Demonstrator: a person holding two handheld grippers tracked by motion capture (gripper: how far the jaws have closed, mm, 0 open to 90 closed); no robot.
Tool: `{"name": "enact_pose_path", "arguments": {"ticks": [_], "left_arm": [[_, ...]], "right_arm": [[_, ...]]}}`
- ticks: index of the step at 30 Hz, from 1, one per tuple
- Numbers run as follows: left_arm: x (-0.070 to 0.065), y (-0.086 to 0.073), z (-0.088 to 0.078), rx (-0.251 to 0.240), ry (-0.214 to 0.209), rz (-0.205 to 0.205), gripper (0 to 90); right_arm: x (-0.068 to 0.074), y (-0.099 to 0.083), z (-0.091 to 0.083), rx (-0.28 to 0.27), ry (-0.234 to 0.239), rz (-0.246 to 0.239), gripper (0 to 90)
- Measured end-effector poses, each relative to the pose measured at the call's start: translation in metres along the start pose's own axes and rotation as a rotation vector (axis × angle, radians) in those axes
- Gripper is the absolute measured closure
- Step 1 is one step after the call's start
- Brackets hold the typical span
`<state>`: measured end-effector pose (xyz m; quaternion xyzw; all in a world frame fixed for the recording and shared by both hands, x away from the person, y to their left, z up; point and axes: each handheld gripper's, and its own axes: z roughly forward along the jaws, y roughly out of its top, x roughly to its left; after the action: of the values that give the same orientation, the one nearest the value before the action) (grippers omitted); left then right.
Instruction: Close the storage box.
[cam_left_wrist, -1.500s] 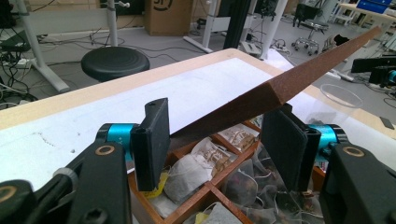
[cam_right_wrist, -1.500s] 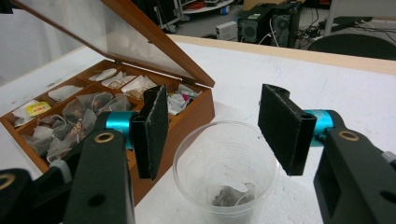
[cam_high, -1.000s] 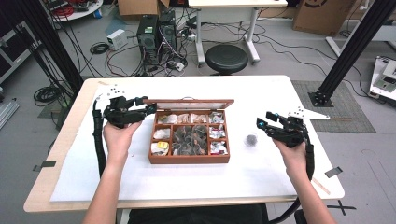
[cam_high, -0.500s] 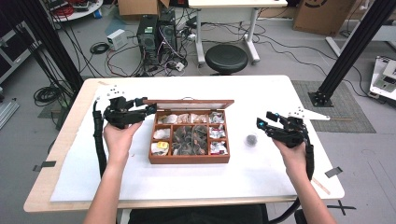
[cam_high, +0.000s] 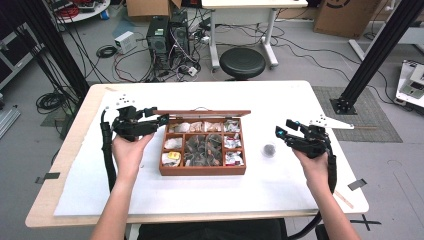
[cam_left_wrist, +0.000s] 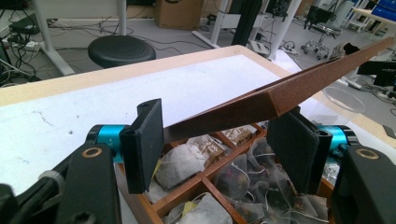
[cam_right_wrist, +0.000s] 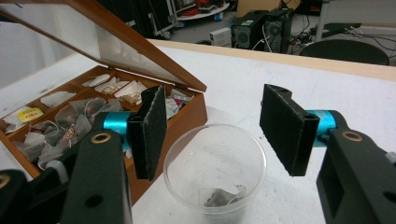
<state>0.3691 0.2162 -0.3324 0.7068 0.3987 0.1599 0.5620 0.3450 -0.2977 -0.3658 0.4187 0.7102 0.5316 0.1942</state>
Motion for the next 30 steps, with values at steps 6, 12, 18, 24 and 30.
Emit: {"name": "enact_pose_path", "arguments": {"ticks": [6, 12, 18, 24, 30], "left_arm": [[-0.003, -0.005, -0.003, 0.003, 0.002, -0.028, 34.7], [-0.002, -0.012, -0.003, -0.013, -0.015, -0.073, 33.5], [-0.004, -0.014, -0.006, 0.005, -0.010, -0.077, 33.5], [-0.006, -0.020, -0.007, 0.025, -0.027, -0.111, 34.1], [-0.009, -0.024, -0.010, 0.024, -0.031, -0.097, 34.7]], "right_arm": [[0.001, 0.000, 0.001, 0.002, 0.002, -0.004, 42.4], [0.002, 0.000, 0.001, 0.001, 0.002, -0.007, 42.4], [0.002, 0.000, 0.000, -0.001, 0.000, -0.004, 42.4], [0.002, -0.001, 0.001, 0.000, -0.002, -0.002, 42.4], [0.003, -0.001, 0.002, -0.002, -0.003, -0.006, 42.4]]}}
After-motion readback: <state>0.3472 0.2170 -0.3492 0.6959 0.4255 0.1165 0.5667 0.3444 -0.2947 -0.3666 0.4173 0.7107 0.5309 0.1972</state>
